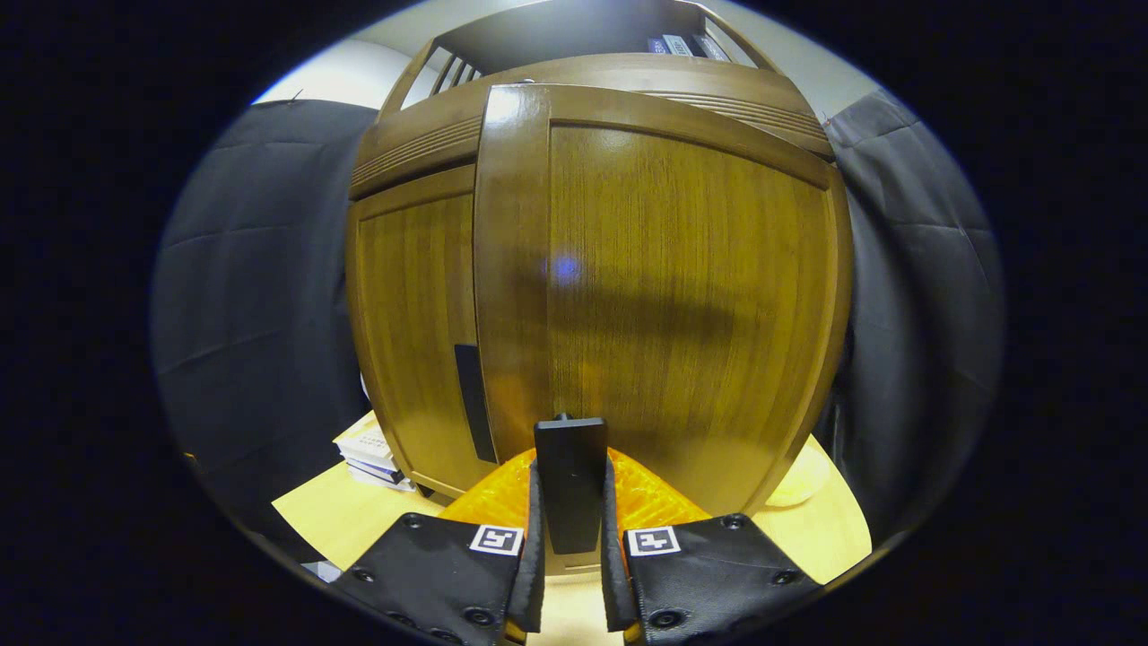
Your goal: Open the right door of the double-door shoe cabinet with the right hand, and open the left door with the left hand.
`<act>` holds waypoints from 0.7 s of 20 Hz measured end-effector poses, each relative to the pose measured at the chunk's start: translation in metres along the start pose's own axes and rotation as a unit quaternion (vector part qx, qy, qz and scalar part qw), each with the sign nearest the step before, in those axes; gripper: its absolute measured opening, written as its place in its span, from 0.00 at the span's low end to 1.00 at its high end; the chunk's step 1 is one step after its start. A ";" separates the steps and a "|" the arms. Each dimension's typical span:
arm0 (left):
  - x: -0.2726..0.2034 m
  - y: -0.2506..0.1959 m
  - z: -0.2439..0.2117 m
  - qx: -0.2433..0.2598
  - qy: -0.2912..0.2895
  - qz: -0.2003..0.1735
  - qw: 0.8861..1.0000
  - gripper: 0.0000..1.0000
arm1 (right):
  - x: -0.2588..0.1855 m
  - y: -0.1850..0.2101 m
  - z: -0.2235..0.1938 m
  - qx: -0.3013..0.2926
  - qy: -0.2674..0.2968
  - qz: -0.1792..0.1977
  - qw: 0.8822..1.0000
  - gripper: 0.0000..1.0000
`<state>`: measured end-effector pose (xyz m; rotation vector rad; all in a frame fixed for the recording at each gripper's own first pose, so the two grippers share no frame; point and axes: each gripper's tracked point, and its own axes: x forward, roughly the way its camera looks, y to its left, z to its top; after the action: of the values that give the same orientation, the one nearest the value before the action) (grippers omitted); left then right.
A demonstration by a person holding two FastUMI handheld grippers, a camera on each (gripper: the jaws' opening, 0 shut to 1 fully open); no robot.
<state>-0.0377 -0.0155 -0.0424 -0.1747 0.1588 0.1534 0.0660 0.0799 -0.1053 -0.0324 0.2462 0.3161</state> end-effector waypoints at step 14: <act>0.007 -0.037 0.008 0.004 -0.007 -0.016 1.000 1.00 | -0.060 -0.027 -0.016 0.002 0.020 0.085 0.996 0.28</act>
<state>-0.0236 -0.0488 -0.0300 -0.1681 0.1417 0.1224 0.0153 0.0344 -0.1058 -0.0140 0.2904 0.4840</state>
